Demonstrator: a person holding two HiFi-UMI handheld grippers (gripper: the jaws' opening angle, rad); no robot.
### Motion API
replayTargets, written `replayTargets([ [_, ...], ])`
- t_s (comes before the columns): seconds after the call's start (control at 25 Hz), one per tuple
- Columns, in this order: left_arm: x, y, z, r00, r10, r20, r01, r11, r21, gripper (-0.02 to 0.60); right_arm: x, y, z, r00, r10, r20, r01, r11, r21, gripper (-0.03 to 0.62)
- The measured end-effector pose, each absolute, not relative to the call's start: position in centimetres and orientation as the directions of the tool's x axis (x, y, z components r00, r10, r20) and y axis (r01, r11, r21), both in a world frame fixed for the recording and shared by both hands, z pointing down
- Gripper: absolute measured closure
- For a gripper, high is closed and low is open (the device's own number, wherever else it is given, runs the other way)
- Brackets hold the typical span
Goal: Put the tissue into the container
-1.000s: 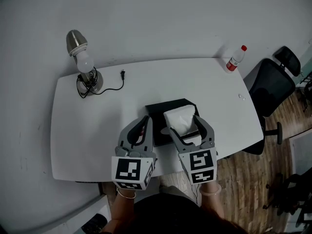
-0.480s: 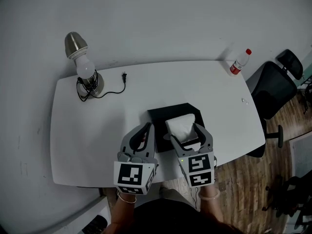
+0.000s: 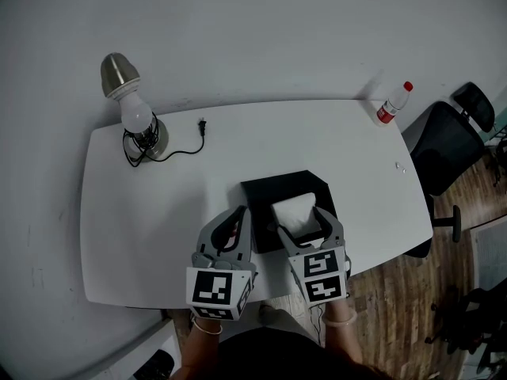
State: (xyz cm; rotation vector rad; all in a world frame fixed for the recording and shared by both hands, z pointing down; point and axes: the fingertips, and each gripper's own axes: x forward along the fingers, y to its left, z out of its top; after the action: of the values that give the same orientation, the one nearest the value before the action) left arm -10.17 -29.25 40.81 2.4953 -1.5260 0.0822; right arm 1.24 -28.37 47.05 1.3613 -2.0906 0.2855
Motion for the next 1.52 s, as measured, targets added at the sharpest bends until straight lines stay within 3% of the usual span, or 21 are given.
replayTargets([
  [1.52,-9.9,-31.4,41.8,0.462,-0.867,0.185,-0.884,-0.434,0.172,0.554,1.0,-29.0,51.9,-0.190,-0.456,0.870,-0.839,0.535,0.097,0.235],
])
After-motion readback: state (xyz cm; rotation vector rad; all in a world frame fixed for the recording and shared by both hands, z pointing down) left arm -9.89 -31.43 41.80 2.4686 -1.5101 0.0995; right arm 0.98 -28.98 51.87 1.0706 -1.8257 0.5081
